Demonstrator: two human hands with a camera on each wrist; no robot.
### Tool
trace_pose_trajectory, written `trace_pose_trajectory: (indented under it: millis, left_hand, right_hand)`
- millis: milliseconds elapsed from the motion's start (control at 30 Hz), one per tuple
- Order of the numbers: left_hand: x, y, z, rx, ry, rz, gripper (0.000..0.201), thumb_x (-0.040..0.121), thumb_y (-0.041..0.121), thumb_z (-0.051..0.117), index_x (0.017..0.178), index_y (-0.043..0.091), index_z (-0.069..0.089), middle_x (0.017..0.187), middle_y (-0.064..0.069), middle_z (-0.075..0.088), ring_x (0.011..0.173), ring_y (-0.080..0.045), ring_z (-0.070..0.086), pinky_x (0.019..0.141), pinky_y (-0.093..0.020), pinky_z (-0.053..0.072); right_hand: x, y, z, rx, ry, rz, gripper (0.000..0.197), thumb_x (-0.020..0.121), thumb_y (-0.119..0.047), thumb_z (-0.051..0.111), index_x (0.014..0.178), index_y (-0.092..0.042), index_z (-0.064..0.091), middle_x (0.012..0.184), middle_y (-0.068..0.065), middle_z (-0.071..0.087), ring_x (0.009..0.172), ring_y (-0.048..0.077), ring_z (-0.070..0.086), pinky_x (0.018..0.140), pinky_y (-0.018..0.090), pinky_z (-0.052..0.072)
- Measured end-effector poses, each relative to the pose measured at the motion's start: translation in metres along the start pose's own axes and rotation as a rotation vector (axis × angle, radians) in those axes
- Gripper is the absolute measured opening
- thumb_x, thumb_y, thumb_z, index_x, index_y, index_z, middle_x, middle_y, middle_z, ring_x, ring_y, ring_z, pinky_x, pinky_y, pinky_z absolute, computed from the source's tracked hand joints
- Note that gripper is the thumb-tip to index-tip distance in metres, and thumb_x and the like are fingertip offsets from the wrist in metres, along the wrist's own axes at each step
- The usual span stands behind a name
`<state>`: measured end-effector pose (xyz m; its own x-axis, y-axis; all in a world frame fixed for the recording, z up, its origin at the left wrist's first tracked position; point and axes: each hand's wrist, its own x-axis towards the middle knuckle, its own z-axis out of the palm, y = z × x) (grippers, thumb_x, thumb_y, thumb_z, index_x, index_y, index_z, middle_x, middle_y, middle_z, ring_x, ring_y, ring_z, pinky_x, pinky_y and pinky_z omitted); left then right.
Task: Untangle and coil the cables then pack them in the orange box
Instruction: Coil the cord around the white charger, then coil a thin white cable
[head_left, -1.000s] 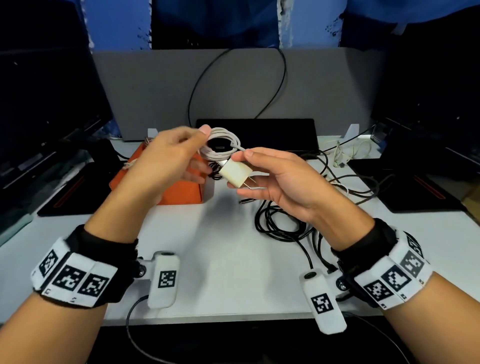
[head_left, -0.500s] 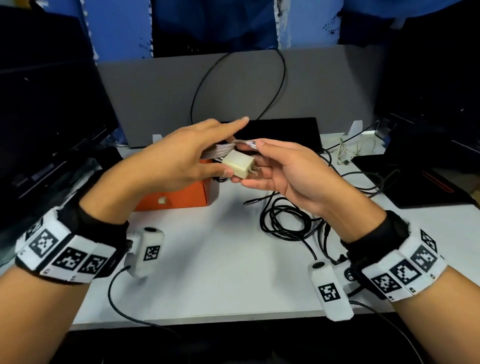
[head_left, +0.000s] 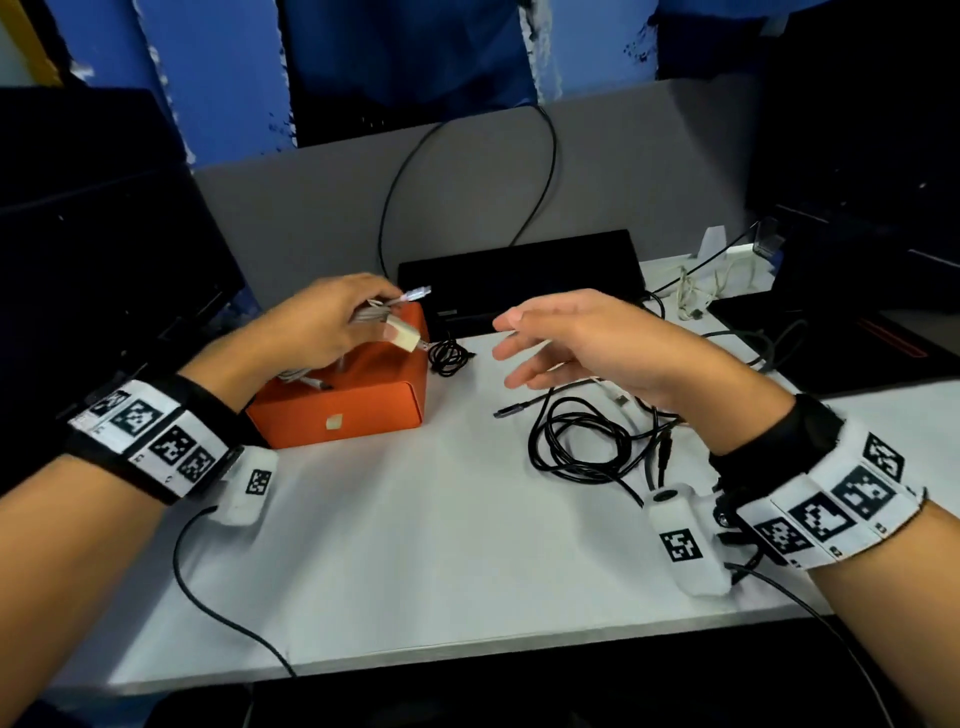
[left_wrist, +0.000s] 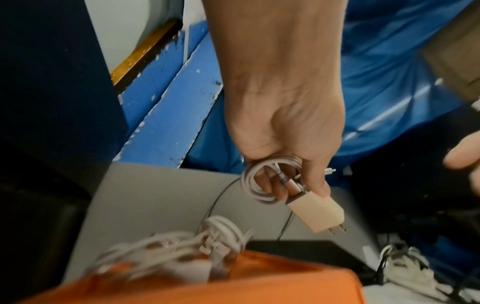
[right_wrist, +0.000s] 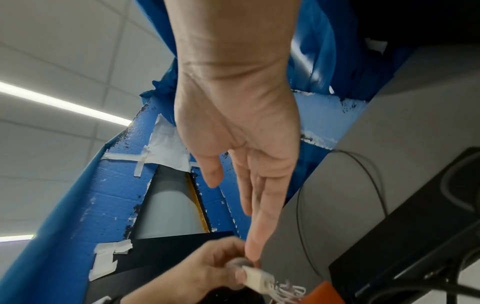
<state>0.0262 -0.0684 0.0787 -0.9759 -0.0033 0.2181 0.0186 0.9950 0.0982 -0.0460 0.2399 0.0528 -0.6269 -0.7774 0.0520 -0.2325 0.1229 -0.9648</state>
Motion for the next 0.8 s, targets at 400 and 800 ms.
trace_pose_trajectory:
  millis: [400, 800]
  left_hand:
    - [0.009, -0.046, 0.034, 0.3, -0.106, -0.088, 0.048, 0.094, 0.042, 0.068, 0.136, 0.02, 0.06, 0.138, -0.004, 0.062, 0.12, -0.027, 0.059, 0.1, -0.036, 0.047]
    - [0.016, -0.046, 0.038, 0.337, -0.172, -0.303, 0.03, 0.091, 0.039, 0.072, 0.105, 0.017, 0.058, 0.108, -0.005, 0.062, 0.089, -0.022, 0.055, 0.077, -0.032, 0.043]
  right_hand:
    - [0.001, 0.012, -0.024, -1.006, -0.16, 0.122, 0.048, 0.098, -0.065, 0.049, 0.128, -0.032, 0.066, 0.12, -0.016, 0.064, 0.113, 0.01, 0.058, 0.102, 0.034, 0.046]
    - [0.016, 0.048, -0.032, -1.202, -0.447, 0.294, 0.087, 0.079, -0.061, 0.078, 0.154, -0.042, 0.036, 0.093, -0.026, 0.047, 0.124, 0.02, 0.053, 0.105, 0.041, 0.048]
